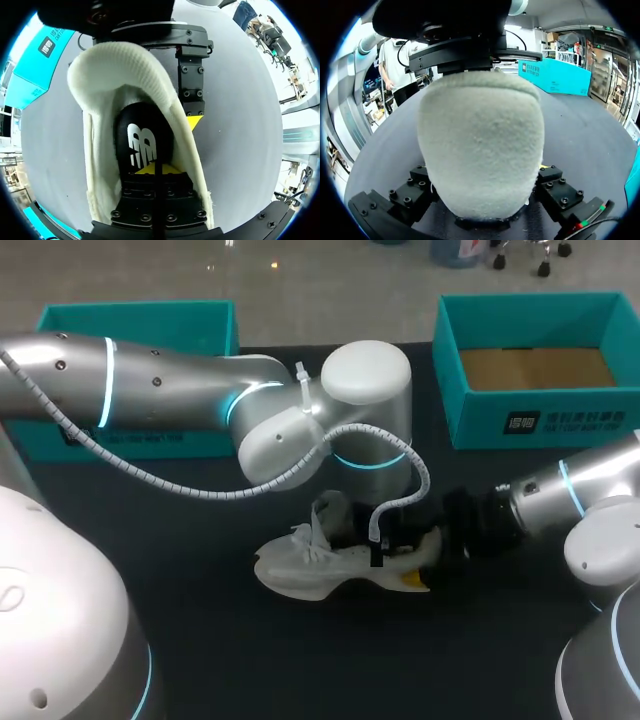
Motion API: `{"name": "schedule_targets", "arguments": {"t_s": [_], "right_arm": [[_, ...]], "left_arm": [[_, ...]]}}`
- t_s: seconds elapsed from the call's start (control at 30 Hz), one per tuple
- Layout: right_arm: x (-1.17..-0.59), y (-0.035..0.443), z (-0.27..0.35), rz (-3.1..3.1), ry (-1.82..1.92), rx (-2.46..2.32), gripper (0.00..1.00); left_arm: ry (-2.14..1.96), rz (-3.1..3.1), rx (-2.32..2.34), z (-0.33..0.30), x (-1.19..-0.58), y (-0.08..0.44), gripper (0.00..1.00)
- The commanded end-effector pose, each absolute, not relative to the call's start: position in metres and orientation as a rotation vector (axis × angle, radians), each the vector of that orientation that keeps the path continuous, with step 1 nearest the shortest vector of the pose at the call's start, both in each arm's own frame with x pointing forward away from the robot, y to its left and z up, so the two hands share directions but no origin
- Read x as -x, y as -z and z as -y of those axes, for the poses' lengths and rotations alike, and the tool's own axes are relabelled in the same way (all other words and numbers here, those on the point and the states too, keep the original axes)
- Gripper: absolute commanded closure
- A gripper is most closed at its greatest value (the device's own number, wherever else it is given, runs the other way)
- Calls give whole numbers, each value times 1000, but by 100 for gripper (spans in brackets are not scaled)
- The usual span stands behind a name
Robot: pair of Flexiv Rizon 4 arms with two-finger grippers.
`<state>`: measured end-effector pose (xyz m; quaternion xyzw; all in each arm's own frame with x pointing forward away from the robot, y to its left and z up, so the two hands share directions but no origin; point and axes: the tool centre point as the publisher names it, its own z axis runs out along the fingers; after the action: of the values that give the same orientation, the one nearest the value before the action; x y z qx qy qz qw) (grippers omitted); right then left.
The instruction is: Take the shoe out of the shoebox, open the shoe tongue, remove and reinsert the insole, then place the shoe into the shoebox
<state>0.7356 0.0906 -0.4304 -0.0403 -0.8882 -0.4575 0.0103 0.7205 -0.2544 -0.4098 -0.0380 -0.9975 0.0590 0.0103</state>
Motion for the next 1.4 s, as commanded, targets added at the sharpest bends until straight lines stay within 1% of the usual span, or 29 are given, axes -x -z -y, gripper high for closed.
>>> {"name": "schedule_targets", "arguments": {"t_s": [0.03, 0.3, 0.73, 1.4], "right_arm": [[-736, 435, -90, 2774, 1423, 128, 100], [-736, 435, -90, 2774, 1423, 128, 100], [-736, 435, -90, 2774, 1423, 128, 100], [-736, 435, -90, 2774, 1423, 128, 100]], "left_arm": [[-237, 3127, 101, 239, -723, 403, 100], [-323, 3153, 58, 229, -725, 380, 100], [-633, 2994, -13, 213, -729, 344, 100], [-1007, 2726, 160, 253, -716, 297, 100]]}}
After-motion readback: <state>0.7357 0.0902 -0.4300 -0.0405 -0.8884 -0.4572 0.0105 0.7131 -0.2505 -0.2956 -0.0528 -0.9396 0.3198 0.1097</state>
